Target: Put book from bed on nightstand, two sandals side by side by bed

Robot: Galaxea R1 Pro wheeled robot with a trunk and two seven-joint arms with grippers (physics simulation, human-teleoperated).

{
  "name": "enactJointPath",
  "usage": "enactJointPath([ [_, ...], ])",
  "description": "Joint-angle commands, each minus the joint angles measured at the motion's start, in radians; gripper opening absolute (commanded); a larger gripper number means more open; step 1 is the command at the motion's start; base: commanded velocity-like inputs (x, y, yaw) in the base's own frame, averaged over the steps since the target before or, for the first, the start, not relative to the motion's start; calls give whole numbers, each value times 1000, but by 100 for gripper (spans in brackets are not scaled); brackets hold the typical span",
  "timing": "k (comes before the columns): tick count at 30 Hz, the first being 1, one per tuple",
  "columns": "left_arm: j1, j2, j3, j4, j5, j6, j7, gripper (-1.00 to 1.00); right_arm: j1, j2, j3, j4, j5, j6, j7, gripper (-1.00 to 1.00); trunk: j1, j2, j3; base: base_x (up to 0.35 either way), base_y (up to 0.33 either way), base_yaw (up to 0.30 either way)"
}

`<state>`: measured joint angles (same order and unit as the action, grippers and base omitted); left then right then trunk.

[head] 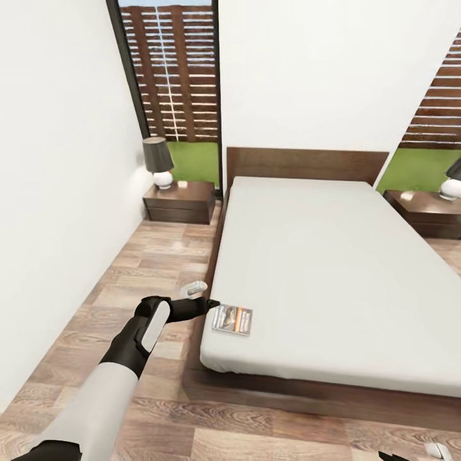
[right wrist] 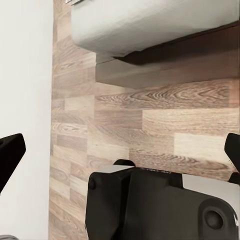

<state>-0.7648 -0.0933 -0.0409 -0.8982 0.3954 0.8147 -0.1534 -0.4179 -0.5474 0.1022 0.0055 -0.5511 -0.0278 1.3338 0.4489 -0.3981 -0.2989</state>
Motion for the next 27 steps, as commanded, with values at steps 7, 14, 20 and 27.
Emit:
enactJointPath([
  [7, -1, 0, 1, -1, -4, 3, -5, 100, -1, 0, 8, 1, -7, -3, 3, 100, 1, -2, -13, 153, -43, 0],
  [14, -1, 0, -4, -1, -4, 3, -5, 100, -1, 0, 8, 1, -7, -3, 3, 100, 1, -2, -24, 111, -81, 0],
  [20, -1, 0, -6, -1, -4, 3, -5, 100, -1, 0, 8, 1, -7, -3, 4, 100, 1, -2, -33, 207, -178, 0],
  [27, -1, 0, -7, -1, -4, 3, -5, 100, -1, 0, 8, 1, -7, -3, 4, 100, 1, -2, -44, 50, -44, 0],
])
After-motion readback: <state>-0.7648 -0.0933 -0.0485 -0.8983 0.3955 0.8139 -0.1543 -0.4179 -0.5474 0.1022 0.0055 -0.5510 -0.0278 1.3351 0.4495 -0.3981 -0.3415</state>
